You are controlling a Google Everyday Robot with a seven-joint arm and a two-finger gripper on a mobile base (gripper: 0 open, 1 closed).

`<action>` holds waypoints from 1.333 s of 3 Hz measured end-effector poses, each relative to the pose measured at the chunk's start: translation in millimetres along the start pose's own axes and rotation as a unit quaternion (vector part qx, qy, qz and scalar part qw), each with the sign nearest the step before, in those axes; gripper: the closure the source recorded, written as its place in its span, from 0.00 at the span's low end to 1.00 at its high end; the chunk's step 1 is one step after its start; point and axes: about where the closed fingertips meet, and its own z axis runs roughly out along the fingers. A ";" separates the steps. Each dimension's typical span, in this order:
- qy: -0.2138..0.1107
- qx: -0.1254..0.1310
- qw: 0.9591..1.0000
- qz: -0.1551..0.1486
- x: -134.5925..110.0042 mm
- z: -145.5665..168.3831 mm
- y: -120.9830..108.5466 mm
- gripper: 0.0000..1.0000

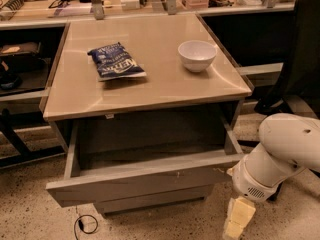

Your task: Close top drawer

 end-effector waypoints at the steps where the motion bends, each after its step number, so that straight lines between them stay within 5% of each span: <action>1: 0.000 0.000 1.000 0.000 0.0 0.0 0.0 0.19; 4: 0.001 0.008 1.000 -0.019 -17.2 -3.5 -16.3 0.89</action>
Offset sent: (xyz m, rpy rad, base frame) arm 0.0000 0.0000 0.0000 0.0000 0.0000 0.0000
